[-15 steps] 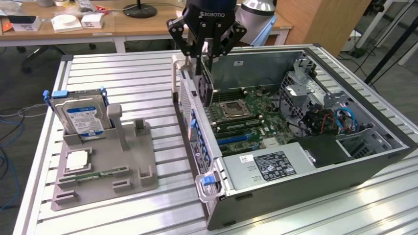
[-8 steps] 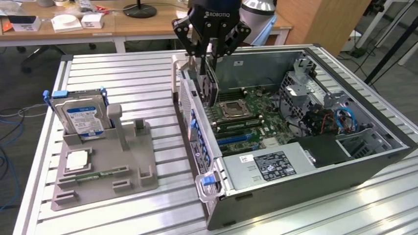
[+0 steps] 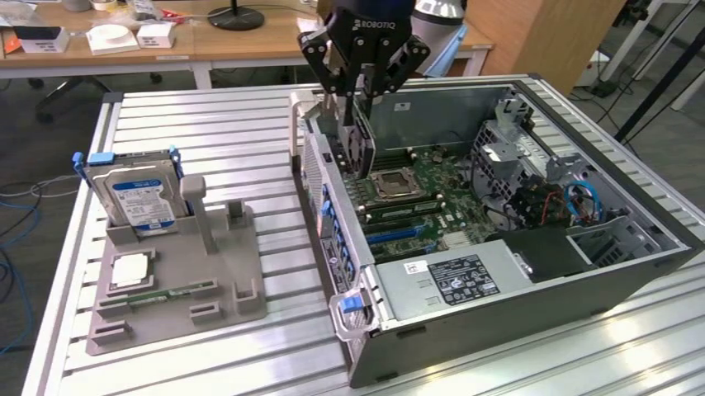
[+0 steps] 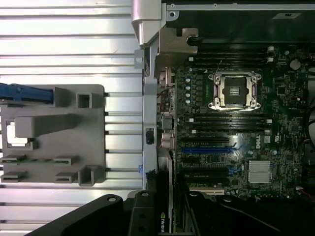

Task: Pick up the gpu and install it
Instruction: 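Pick up the gpu and move the gpu toward the slot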

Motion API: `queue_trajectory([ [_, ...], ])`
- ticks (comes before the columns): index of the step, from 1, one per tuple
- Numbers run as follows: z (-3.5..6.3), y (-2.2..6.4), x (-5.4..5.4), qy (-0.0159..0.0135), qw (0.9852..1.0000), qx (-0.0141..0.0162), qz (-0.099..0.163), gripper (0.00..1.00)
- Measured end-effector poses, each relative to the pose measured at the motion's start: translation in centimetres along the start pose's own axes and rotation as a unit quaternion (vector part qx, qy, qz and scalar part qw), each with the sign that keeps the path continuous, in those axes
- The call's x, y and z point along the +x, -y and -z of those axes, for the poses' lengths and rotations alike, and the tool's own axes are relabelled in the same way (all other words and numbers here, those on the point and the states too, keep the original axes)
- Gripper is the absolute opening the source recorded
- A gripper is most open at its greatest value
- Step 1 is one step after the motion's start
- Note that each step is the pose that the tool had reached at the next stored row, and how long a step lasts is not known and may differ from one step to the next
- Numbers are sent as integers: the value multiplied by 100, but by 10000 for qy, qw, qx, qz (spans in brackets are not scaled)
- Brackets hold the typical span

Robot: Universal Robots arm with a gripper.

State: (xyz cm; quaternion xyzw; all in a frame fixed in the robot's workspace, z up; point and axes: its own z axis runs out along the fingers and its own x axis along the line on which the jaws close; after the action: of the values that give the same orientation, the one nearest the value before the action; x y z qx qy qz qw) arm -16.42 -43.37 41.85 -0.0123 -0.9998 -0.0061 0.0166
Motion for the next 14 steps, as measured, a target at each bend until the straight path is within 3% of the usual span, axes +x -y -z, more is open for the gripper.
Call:
queue_trajectory([
  [14, 3, -3, -125, 0, 10000, 0, 14, 26],
])
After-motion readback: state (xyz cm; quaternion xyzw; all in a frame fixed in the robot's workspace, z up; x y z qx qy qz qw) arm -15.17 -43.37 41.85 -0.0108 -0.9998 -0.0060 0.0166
